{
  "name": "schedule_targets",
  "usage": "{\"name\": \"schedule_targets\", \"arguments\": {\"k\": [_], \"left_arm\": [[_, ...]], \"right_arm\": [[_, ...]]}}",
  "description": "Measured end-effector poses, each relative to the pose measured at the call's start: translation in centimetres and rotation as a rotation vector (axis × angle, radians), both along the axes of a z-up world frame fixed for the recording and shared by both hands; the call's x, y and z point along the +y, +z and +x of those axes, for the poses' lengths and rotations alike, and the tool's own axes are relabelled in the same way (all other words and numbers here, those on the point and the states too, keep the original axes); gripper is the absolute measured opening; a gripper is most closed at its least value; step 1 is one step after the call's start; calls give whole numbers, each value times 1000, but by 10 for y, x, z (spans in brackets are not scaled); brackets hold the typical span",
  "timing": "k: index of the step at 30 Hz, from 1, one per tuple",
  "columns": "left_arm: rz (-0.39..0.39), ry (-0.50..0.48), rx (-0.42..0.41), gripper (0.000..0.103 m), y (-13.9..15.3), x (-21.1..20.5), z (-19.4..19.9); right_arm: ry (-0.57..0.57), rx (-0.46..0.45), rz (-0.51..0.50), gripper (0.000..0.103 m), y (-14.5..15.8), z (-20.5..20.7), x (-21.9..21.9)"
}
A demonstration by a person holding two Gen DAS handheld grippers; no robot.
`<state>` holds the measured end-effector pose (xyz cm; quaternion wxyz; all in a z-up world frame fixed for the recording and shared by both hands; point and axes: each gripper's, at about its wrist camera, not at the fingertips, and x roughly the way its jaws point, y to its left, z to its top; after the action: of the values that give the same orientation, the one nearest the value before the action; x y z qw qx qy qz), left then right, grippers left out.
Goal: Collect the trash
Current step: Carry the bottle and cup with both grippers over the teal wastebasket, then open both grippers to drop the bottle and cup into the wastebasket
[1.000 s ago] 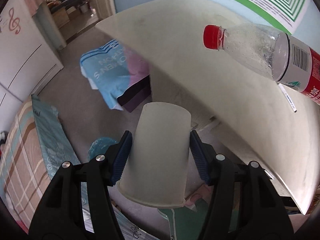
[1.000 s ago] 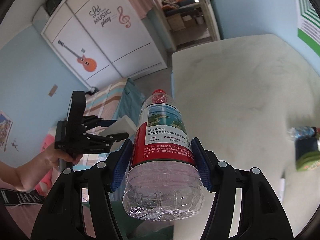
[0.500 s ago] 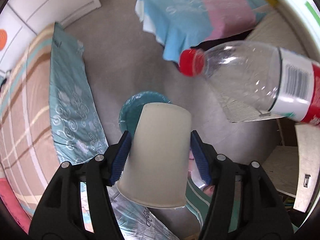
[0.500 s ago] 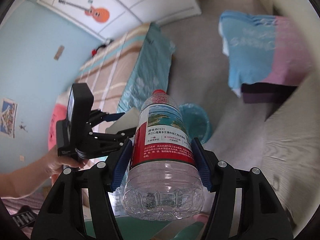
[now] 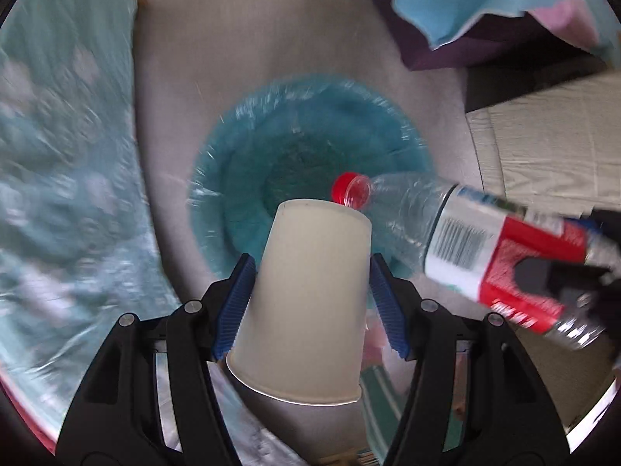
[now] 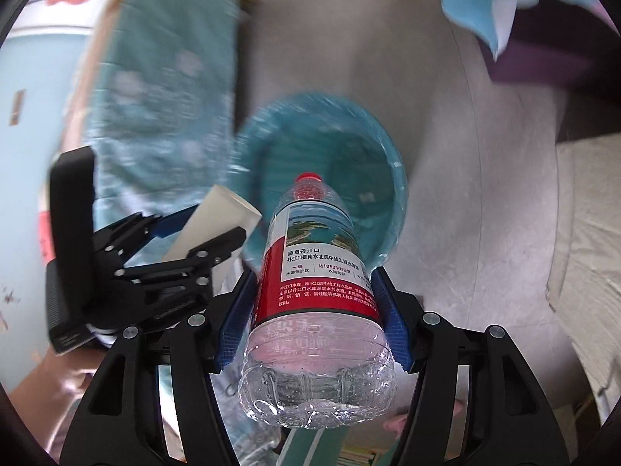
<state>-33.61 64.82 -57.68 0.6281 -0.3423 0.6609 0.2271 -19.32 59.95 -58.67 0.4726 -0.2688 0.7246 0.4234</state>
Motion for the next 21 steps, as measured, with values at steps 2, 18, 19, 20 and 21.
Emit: {"name": "schedule_targets", "arguments": {"k": [2, 18, 19, 20, 21], "left_arm": [[-27, 11, 33, 58, -31, 3, -6], [21, -123, 172, 87, -59, -36, -39], [25, -114, 159, 87, -52, -37, -42], [34, -106, 152, 87, -44, -35, -45], [43, -92, 148, 87, -35, -35, -48]], "right_arm": [[-18, 1, -47, 62, -29, -3, 3], [-80, 16, -131, 71, -87, 11, -9], [-90, 21, -123, 71, -83, 15, -11], [-97, 20, -113, 71, -78, 19, -13], [-98, 19, -102, 71, -72, 21, -14]]}}
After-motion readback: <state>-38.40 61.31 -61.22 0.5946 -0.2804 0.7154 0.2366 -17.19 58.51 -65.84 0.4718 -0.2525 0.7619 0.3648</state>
